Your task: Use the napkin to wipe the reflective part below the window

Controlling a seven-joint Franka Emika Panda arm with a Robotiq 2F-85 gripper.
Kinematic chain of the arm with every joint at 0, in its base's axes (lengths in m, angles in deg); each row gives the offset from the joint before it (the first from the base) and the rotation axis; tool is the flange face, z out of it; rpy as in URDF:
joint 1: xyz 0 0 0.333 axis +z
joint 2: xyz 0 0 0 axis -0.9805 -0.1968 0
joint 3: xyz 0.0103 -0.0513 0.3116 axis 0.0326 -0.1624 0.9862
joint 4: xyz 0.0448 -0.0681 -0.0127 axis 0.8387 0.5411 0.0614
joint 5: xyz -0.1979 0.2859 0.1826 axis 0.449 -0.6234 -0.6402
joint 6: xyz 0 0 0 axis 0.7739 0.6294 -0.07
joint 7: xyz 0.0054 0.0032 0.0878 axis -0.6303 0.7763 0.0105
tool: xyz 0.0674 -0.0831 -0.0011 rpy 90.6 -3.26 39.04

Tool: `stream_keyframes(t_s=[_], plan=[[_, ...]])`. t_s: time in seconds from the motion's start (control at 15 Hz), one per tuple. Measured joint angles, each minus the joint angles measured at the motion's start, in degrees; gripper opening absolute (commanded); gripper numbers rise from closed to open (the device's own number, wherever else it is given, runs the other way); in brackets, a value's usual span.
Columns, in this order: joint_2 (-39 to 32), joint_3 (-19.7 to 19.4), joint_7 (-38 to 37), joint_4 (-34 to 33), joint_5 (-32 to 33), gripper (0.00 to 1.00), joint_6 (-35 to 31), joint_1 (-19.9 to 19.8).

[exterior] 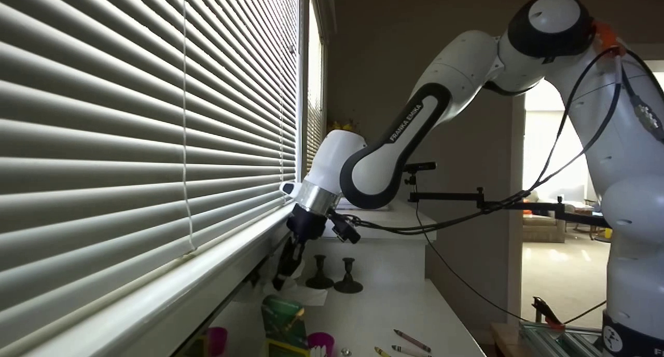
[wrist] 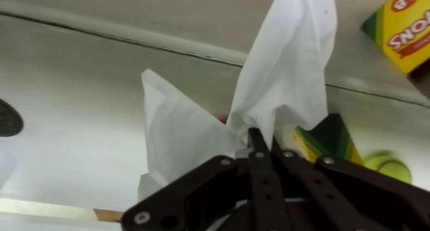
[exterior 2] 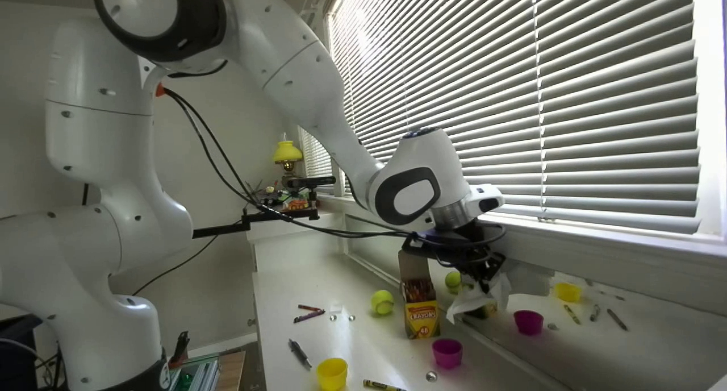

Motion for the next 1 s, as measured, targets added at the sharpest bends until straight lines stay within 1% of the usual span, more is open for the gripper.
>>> stream_keyframes(t_s=[0.27, 0.47, 0.67, 1.0], plan=[[3.1, 5.1, -0.3, 2.9, 0.0, 0.0, -0.6, 1.6], [5.9, 7.1, -0.7, 3.8, -0.4, 0.0, -0.6, 1.7], [7.4, 7.3, -0.7, 4.0, -1.1, 0.0, -0.6, 0.2], [7.9, 6.1, -0.4, 3.9, -1.2, 0.0, 0.1, -5.4]])
